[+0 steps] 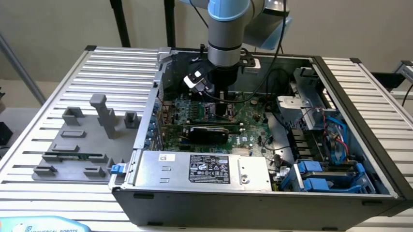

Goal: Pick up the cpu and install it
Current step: 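Place the cpu into insertion slot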

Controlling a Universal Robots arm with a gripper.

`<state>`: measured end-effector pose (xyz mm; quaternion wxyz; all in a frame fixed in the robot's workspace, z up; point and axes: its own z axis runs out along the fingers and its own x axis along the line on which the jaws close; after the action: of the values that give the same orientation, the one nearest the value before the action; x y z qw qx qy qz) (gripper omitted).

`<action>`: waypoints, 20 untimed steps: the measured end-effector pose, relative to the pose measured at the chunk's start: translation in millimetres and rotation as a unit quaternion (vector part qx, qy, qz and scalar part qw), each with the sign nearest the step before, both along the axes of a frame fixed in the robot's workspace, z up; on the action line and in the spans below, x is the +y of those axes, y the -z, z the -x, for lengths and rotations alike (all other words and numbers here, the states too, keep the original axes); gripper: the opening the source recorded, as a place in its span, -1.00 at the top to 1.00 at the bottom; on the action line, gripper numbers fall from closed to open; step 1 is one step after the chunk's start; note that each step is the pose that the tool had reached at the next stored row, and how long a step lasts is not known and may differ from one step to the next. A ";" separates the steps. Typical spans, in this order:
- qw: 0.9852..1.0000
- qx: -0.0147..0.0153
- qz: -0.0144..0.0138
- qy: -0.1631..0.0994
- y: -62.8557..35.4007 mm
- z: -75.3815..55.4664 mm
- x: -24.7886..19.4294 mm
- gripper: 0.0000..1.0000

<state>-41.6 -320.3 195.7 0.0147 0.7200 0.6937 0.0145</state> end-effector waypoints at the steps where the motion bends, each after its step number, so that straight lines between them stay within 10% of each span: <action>1: 1.000 0.000 0.000 0.000 0.2 0.0 0.0 -0.09; 20: 1.000 0.000 0.002 0.000 1.8 0.0 0.1 -0.37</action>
<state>-41.6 -320.2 193.9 0.0158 0.7200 0.6937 0.0134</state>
